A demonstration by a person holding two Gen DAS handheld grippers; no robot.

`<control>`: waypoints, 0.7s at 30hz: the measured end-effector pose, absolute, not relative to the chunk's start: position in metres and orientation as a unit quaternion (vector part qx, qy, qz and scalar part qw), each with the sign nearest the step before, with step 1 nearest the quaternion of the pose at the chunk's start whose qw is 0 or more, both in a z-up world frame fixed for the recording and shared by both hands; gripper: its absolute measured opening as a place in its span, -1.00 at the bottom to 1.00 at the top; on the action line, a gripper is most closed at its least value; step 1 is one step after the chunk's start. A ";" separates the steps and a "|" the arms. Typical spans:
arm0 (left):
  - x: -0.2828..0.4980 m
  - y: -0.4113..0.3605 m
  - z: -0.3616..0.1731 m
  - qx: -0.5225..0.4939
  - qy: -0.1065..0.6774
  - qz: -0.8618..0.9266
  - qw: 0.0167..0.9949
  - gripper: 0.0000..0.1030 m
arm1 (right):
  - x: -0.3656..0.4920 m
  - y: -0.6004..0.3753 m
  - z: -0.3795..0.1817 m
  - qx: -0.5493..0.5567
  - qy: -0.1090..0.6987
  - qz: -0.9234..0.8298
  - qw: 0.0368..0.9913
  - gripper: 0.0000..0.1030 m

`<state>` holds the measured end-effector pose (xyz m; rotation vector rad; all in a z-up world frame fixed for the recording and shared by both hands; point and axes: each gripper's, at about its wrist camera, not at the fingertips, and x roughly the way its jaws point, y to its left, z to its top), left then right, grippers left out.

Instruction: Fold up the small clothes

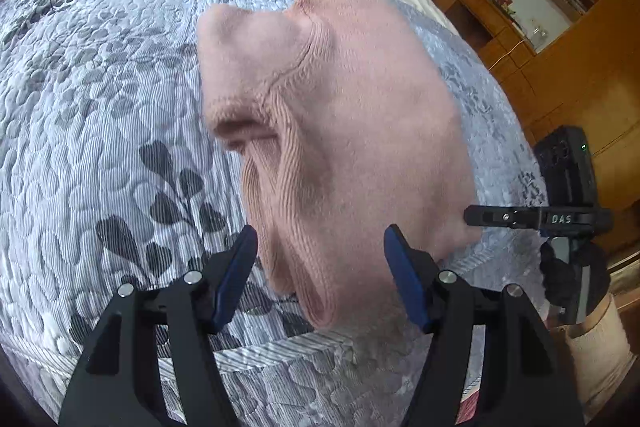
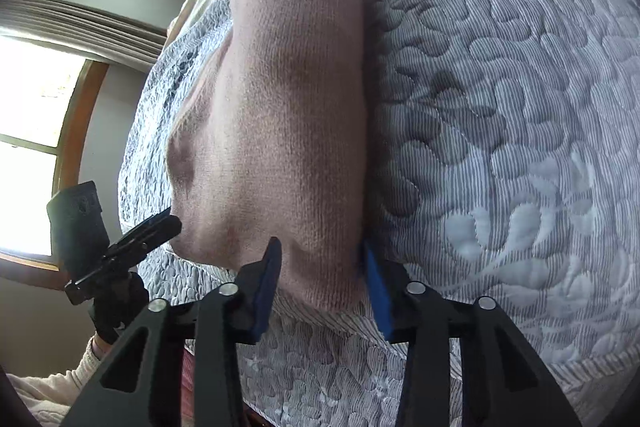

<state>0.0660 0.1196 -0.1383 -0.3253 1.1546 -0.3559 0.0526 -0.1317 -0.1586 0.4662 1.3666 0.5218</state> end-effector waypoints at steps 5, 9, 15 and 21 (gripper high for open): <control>0.057 0.128 -0.165 -0.157 0.567 -0.149 0.795 0.26 | 0.048 -0.134 -0.165 0.203 0.621 0.220 0.724 -0.41; 0.057 0.139 -0.172 -0.176 0.567 -0.151 0.790 0.27 | 0.050 -0.131 -0.171 0.205 0.623 0.211 0.725 -0.37; 0.041 0.142 -0.151 -0.155 0.560 -0.130 0.803 0.27 | 0.028 -0.131 -0.144 0.146 0.604 0.184 0.762 0.06; 0.023 0.145 -0.115 -0.139 0.544 -0.093 0.822 0.54 | 0.001 -0.120 -0.105 0.062 0.580 0.129 0.802 0.65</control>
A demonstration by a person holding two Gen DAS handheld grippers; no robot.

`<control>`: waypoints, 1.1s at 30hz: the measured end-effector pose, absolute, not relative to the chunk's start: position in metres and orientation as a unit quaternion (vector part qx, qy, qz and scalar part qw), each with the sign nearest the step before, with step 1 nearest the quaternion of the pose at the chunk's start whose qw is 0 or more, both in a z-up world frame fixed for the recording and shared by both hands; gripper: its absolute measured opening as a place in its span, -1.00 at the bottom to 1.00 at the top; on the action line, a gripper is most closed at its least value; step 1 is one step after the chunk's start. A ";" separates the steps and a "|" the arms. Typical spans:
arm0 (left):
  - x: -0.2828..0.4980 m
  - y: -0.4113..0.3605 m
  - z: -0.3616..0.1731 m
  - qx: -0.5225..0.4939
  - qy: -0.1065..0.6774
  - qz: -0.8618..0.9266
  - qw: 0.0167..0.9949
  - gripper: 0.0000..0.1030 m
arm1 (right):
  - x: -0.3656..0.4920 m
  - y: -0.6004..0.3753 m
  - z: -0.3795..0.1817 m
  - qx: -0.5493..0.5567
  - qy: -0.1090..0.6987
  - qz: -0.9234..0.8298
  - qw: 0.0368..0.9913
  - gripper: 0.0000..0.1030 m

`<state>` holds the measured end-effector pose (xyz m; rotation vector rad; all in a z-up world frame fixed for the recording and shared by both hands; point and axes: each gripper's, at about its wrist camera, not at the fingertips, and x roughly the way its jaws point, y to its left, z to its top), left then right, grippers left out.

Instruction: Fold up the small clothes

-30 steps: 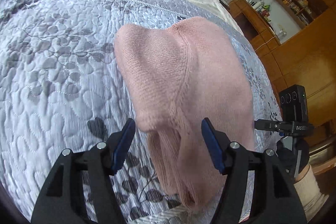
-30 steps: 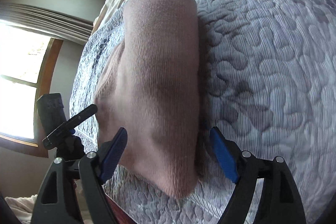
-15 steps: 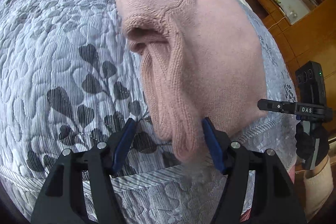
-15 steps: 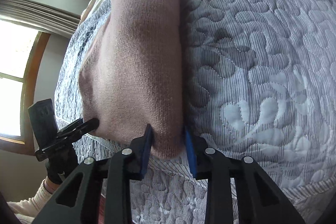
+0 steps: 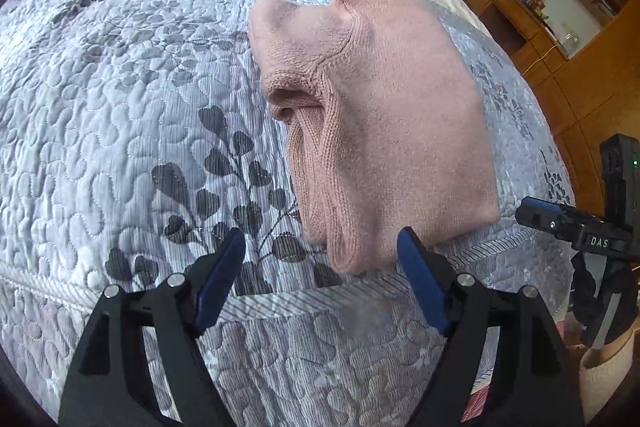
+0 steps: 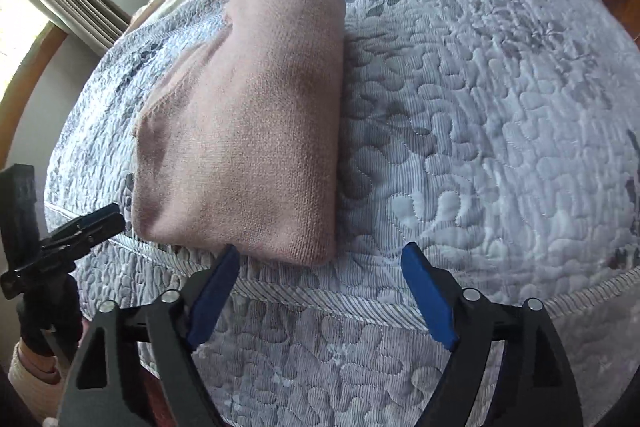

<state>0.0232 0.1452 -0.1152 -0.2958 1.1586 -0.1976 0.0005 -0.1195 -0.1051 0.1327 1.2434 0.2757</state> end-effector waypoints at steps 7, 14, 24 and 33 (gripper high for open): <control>-0.002 0.139 -0.093 -0.132 0.550 -0.049 0.823 0.54 | -0.023 -0.105 -0.080 0.034 0.570 0.100 0.815 0.69; -0.027 0.130 -0.072 -0.109 0.549 -0.025 0.829 0.57 | -0.041 -0.099 -0.063 0.030 0.560 0.084 0.824 0.78; -0.055 0.118 -0.041 -0.090 0.540 -0.010 0.837 0.59 | -0.070 -0.090 -0.026 0.010 0.536 0.057 0.842 0.92; -0.075 0.109 -0.017 -0.077 0.532 0.002 0.843 0.65 | -0.091 -0.082 -0.002 -0.006 0.523 0.032 0.852 0.92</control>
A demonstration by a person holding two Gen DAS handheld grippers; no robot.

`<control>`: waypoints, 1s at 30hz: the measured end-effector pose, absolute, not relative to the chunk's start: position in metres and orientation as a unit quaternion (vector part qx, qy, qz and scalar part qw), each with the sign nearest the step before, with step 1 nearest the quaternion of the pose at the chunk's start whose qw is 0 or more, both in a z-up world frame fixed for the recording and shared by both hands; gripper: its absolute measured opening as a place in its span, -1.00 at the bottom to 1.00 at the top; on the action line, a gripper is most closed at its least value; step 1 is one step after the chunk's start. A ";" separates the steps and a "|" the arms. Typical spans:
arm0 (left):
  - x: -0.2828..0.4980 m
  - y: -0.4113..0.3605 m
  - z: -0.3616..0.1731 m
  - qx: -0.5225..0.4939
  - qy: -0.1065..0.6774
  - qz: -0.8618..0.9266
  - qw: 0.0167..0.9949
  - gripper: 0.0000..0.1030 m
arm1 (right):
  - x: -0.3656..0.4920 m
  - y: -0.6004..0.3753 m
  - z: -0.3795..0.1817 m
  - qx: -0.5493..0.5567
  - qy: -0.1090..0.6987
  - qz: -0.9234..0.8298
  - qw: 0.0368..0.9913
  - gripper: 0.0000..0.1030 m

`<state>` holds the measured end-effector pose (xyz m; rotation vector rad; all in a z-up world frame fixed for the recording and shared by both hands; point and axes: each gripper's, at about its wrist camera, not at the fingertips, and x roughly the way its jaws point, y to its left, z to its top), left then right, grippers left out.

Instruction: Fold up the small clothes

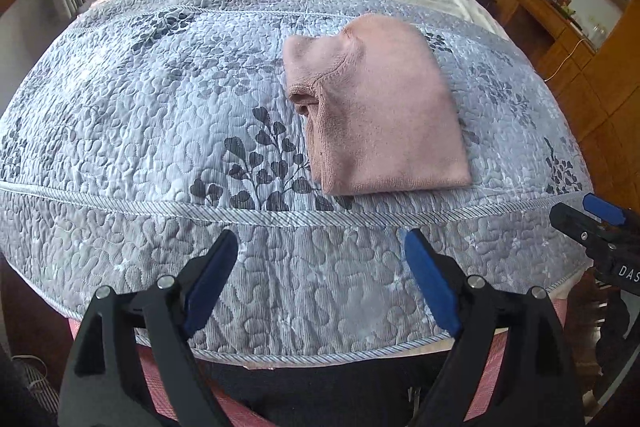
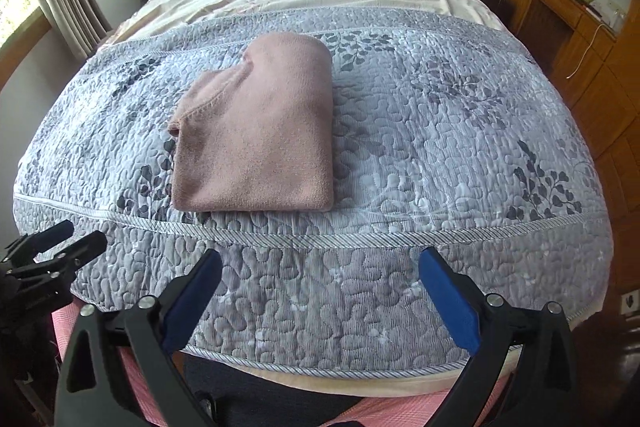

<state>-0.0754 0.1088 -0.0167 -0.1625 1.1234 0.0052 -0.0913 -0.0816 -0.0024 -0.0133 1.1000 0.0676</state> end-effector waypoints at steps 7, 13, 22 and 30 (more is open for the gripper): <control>-0.087 0.102 -0.007 -0.067 0.529 0.008 0.846 0.66 | -0.100 -0.077 0.010 -0.020 0.515 0.023 0.857 0.92; -0.089 0.098 0.000 -0.062 0.523 0.012 0.850 0.66 | -0.105 -0.074 0.016 -0.020 0.509 0.026 0.860 0.92; -0.091 0.092 0.003 -0.052 0.518 0.017 0.853 0.66 | -0.103 -0.078 0.016 -0.022 0.513 0.017 0.858 0.92; -0.087 0.089 0.002 -0.046 0.519 0.022 0.853 0.66 | -0.095 -0.081 0.006 -0.021 0.525 0.008 0.851 0.92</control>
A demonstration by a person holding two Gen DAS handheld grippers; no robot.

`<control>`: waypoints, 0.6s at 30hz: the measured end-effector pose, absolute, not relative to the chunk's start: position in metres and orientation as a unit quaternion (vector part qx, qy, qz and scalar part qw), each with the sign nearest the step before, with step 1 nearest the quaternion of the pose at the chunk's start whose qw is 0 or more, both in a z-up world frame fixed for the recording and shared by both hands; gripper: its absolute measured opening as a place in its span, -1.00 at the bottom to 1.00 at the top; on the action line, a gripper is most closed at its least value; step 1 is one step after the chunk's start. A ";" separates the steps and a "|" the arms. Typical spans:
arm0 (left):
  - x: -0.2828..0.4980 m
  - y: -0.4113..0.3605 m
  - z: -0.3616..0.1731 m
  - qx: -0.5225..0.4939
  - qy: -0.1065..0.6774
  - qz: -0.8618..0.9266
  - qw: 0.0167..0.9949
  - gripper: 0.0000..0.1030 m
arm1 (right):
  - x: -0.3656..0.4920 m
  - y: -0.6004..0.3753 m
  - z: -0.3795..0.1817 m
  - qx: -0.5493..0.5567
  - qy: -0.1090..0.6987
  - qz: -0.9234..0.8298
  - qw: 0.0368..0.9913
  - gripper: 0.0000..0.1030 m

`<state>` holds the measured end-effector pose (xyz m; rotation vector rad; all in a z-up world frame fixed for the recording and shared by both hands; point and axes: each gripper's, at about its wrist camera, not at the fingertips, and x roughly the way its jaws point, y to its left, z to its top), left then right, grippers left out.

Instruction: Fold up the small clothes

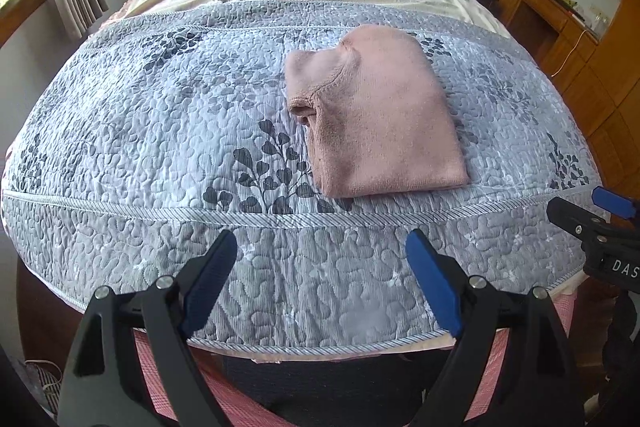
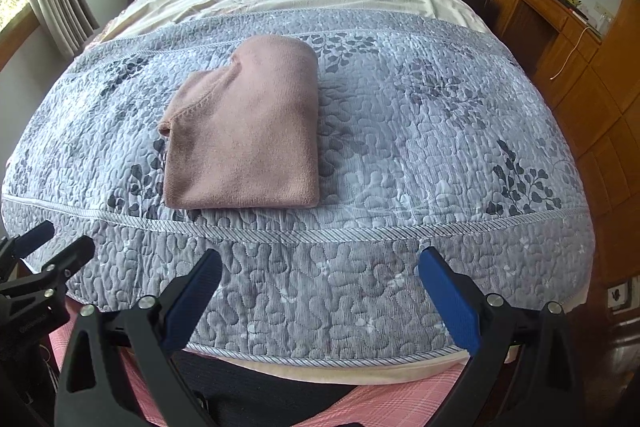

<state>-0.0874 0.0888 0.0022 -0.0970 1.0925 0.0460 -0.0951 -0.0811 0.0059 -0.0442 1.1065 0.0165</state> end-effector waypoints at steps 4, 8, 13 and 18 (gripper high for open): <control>-0.085 0.088 0.000 -0.043 0.522 0.022 0.852 0.66 | -0.093 -0.082 0.002 -0.021 0.529 0.008 0.848 0.92; -0.083 0.087 -0.003 -0.041 0.526 0.022 0.849 0.66 | -0.090 -0.084 0.001 -0.020 0.531 0.009 0.847 0.92; -0.081 0.085 -0.005 -0.038 0.529 0.024 0.848 0.66 | -0.088 -0.086 0.001 -0.019 0.531 0.009 0.847 0.92; -0.079 0.085 -0.006 -0.035 0.528 0.025 0.848 0.66 | -0.087 -0.086 0.000 -0.020 0.531 0.010 0.847 0.92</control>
